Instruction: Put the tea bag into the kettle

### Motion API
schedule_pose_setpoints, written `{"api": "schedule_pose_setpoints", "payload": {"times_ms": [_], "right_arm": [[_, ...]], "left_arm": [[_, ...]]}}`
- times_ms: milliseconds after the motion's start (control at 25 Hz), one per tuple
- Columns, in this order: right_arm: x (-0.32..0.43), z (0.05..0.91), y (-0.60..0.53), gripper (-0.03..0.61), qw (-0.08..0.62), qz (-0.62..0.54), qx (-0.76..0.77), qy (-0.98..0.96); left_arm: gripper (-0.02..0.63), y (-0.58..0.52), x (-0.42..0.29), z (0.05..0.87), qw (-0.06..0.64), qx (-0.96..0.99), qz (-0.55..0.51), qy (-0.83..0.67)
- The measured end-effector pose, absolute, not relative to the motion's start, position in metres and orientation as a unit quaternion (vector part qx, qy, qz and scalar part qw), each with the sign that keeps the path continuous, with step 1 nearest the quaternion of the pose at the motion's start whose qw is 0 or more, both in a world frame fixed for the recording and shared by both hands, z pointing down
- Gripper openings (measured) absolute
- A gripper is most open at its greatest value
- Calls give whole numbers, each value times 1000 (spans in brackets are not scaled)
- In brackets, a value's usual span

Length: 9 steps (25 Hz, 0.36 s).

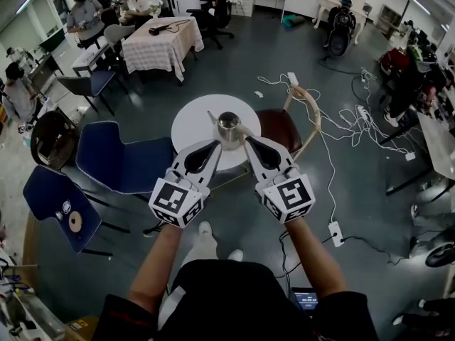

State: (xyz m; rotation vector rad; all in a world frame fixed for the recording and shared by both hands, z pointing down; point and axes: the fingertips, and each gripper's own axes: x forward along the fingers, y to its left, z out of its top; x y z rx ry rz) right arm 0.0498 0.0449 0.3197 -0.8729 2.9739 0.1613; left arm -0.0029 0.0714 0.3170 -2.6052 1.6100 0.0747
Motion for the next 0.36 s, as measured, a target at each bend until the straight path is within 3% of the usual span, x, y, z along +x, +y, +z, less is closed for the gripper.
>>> {"api": "schedule_pose_setpoints", "payload": {"times_ms": [360], "right_arm": [[39,328,54,18,12,49,-279,959]], "left_arm": [[15,80,-15,323,31,-845,29,532]]}}
